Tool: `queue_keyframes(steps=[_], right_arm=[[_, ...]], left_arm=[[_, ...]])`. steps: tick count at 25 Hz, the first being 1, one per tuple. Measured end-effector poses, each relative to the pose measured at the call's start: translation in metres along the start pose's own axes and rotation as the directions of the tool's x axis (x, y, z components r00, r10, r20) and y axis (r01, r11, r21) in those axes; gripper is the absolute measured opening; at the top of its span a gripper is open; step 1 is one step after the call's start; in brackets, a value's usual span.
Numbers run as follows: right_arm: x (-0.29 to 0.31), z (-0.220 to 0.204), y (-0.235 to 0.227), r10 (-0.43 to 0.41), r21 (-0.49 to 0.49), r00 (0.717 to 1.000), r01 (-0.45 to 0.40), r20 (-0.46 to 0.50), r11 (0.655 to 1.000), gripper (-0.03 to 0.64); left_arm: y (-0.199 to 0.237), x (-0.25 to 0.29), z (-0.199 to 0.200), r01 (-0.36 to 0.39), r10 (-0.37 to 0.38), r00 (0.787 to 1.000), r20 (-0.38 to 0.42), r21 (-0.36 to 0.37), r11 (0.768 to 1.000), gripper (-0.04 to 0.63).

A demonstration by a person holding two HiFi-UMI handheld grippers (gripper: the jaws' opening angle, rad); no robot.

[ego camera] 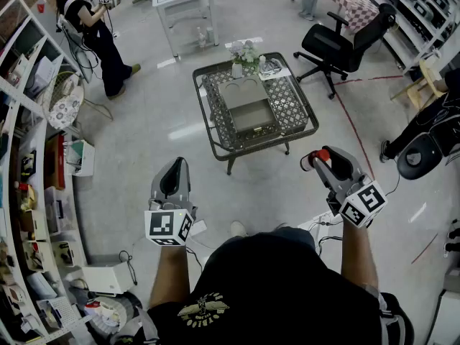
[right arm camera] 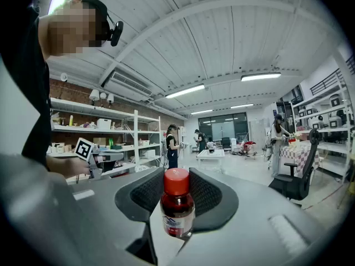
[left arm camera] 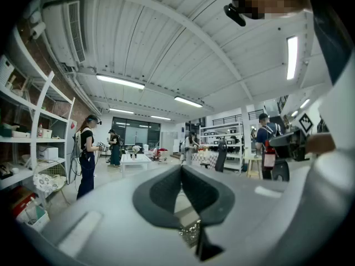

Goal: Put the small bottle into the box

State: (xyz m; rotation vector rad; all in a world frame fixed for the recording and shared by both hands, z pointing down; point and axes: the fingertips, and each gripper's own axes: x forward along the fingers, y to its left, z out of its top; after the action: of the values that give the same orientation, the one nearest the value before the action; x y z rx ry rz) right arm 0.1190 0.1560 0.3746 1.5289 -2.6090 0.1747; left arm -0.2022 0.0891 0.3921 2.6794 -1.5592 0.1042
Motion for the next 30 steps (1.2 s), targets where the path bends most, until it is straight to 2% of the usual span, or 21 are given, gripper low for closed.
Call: queue_keyframes(steps=[13, 20, 30], right_arm=[[0.027, 0.001, -0.015, -0.03, 0.018, 1.0, 0.03, -0.004, 0.999, 0.152], [0.044, 0.001, -0.035, 0.0, 0.028, 1.0, 0.0, 0.021, 1.0, 0.152], [0.061, -0.003, -0.069, 0.042, 0.054, 0.999, -0.042, 0.006, 0.998, 0.152]], left_arm=[[0.001, 0.032, -0.018, 0.065, -0.066, 0.997, -0.028, -0.023, 0.998, 0.0], [0.004, 0.055, -0.031, 0.036, -0.037, 0.998, -0.06, -0.025, 0.999, 0.0], [-0.012, 0.084, -0.023, 0.031, -0.032, 0.998, -0.048, -0.022, 0.999, 0.0]])
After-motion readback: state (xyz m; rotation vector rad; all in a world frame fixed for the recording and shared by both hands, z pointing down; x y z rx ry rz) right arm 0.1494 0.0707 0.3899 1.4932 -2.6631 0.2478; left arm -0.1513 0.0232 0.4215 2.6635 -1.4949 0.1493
